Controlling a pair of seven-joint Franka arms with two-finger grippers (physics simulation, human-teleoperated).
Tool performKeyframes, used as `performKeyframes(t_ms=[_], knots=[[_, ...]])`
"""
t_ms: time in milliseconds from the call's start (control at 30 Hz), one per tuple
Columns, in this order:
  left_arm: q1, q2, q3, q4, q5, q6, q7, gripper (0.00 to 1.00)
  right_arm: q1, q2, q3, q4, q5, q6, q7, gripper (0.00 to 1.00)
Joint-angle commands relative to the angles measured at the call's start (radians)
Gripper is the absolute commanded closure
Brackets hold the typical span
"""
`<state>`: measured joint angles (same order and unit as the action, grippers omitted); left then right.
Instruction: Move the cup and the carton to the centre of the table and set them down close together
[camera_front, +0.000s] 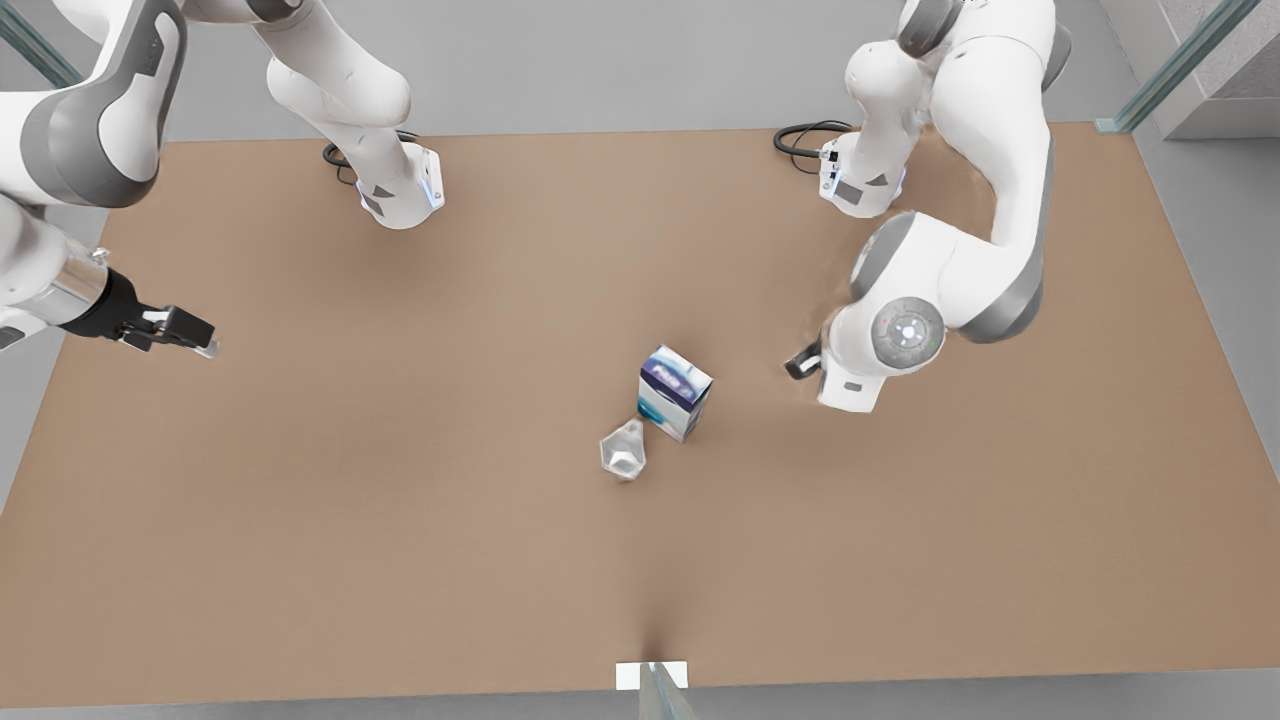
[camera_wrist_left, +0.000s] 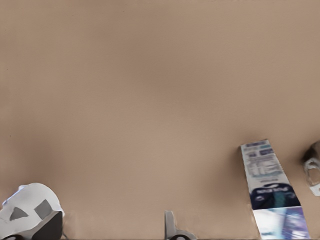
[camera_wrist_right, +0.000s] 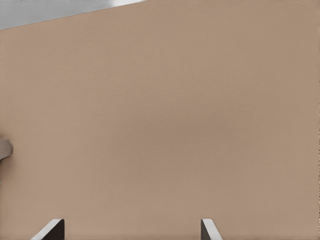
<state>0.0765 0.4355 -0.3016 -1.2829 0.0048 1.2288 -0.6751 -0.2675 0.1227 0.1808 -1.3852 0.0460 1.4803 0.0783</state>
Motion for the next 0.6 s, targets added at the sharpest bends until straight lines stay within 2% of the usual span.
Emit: performKeyframes(t_ms=[0, 33, 67, 133, 167, 267, 567], knots=[[0.101, -0.001, -0.005, 0.0, -0.017, -0.006, 0.423, 0.0, 0.004, 0.0, 0.0, 0.0, 0.0, 0.0, 0.0, 0.0], [0.224, 0.003, -0.002, 0.0, 0.036, 0.018, 0.604, 0.0, 0.004, 0.0, 0.0, 0.0, 0.0, 0.0, 0.0, 0.0], [0.236, 0.002, 0.024, 0.0, 0.049, 0.052, 0.628, 0.0, 0.004, 0.0, 0.0, 0.0, 0.0, 0.0, 0.0, 0.0], [0.223, -0.118, 0.059, -0.006, 0.046, 0.106, 0.623, 0.0, 0.005, 0.0, 0.0, 0.0, 0.0, 0.0, 0.0, 0.0], [0.198, -0.214, 0.059, -0.061, 0.044, 0.113, 0.618, 0.0, 0.007, 0.0, 0.0, 0.0, 0.002, 0.0, 0.003, 0.0], [0.147, -0.313, 0.076, -0.085, 0.034, 0.12, 0.618, 0.0, 0.005, 0.0, 0.0, 0.003, 0.002, 0.0, -0.002, 0.0], [0.108, -0.282, 0.076, -0.118, 0.032, 0.198, 0.617, 0.0, 0.007, 0.008, 0.0, 0.003, 0.002, 0.002, 0.0, 0.0]])
